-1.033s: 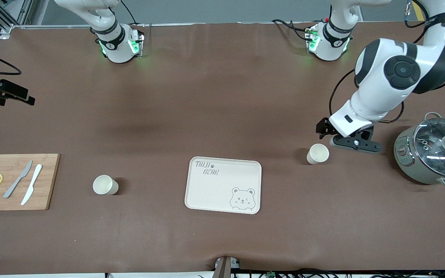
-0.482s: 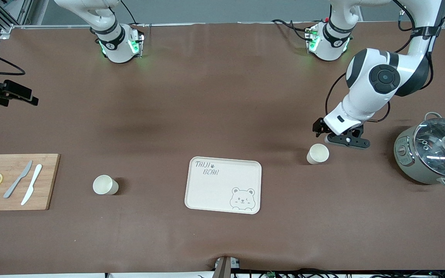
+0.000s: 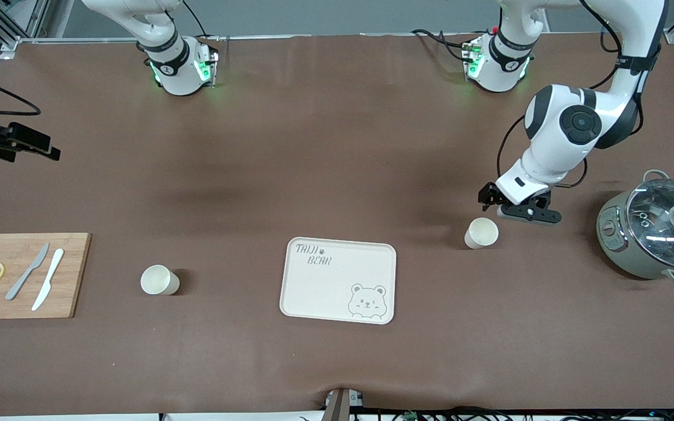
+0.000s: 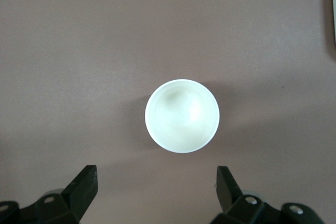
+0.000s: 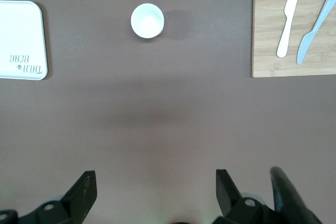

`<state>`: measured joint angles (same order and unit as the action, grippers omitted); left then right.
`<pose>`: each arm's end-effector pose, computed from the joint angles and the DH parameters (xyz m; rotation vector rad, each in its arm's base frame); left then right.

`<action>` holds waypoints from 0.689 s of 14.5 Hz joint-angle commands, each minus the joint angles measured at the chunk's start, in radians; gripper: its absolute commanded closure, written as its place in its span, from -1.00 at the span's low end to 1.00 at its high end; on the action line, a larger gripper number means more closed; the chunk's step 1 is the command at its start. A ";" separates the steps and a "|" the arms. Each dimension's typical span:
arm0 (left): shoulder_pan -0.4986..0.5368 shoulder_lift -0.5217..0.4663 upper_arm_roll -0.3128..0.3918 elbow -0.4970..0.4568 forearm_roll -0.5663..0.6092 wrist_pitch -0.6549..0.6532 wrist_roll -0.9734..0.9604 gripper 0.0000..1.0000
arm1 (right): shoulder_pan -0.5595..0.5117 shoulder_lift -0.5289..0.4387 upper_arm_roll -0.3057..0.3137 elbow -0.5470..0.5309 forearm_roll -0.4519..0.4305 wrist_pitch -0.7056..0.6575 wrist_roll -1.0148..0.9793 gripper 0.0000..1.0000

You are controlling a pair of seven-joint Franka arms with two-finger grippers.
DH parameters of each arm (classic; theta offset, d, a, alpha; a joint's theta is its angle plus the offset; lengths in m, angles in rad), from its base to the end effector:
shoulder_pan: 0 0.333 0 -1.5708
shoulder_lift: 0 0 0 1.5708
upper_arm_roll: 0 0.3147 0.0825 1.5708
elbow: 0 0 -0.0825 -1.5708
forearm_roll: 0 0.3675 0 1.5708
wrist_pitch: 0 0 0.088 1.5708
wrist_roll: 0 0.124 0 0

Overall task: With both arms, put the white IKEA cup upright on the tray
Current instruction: 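Move the left gripper over the white cup beside the pot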

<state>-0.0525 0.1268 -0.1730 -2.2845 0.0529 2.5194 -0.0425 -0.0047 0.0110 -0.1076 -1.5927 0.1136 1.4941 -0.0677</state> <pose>0.5158 -0.1182 0.3032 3.1142 -0.3467 0.1740 0.5282 -0.0444 0.5851 -3.0154 0.0636 0.1494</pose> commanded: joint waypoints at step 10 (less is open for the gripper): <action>0.022 0.092 -0.007 -0.015 0.007 0.148 0.029 -1.00 | -0.037 0.007 0.000 0.023 0.000 -0.054 0.006 -1.00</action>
<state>-0.0448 0.2079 -0.1730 -2.2970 0.0529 2.6372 -0.0330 -0.0276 0.0110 -0.1145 -1.5781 0.1135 1.4415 -0.0681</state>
